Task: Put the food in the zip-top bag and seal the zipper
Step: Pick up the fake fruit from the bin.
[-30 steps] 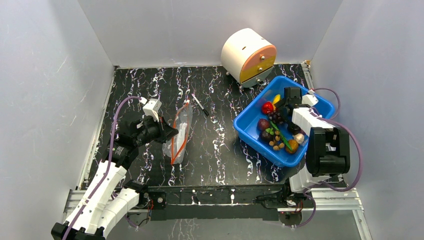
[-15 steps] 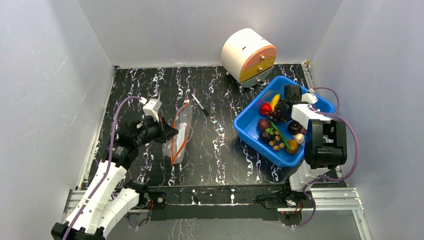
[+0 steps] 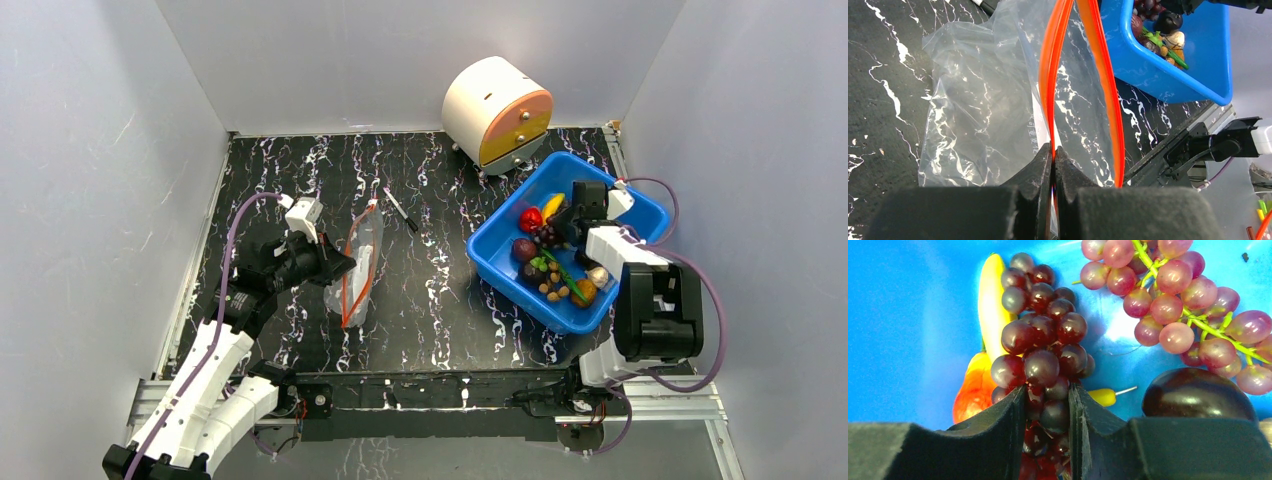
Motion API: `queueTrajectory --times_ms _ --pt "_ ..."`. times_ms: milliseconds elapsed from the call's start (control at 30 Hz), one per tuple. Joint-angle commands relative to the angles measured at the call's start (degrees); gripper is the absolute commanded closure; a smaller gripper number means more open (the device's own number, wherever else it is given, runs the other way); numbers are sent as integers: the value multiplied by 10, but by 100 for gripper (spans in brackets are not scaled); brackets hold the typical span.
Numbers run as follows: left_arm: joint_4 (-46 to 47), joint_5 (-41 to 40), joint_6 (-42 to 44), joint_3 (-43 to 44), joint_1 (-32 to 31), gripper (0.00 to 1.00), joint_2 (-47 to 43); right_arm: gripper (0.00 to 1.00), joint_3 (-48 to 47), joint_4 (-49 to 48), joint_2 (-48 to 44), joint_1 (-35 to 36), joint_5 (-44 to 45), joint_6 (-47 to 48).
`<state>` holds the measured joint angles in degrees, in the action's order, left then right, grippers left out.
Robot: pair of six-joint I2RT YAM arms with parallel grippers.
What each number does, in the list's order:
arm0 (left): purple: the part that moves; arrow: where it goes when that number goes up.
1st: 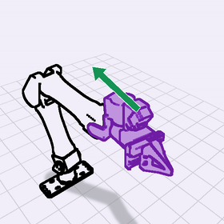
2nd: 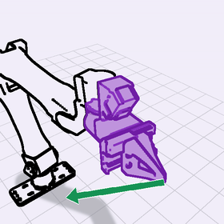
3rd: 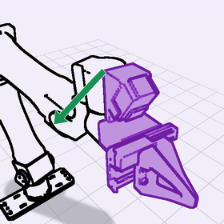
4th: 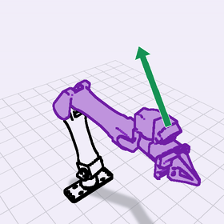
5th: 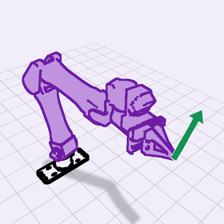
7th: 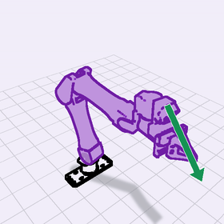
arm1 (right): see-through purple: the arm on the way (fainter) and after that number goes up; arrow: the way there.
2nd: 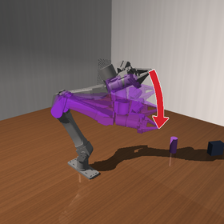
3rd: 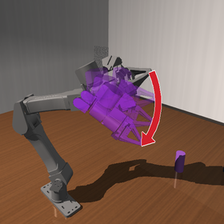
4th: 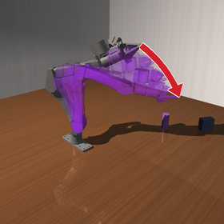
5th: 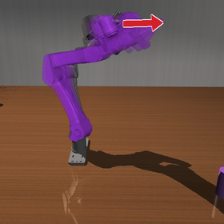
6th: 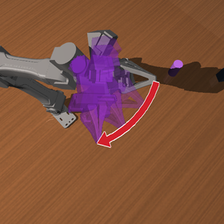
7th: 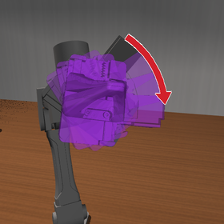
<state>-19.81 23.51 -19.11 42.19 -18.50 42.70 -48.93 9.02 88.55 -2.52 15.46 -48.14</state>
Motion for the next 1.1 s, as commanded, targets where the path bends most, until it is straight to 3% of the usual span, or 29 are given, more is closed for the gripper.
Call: queueTrajectory --times_ms 0,600,1067 --pt "-1 -6 -5 -4 -1 100 0 80 16 -47 -66 2 -19 47" --pt "-10 -32 -11 0 -7 100 44 86 48 15 -268 2 -36 125" --pt "-6 -49 -17 12 -7 100 56 87 -17 119 -351 3 -191 117"
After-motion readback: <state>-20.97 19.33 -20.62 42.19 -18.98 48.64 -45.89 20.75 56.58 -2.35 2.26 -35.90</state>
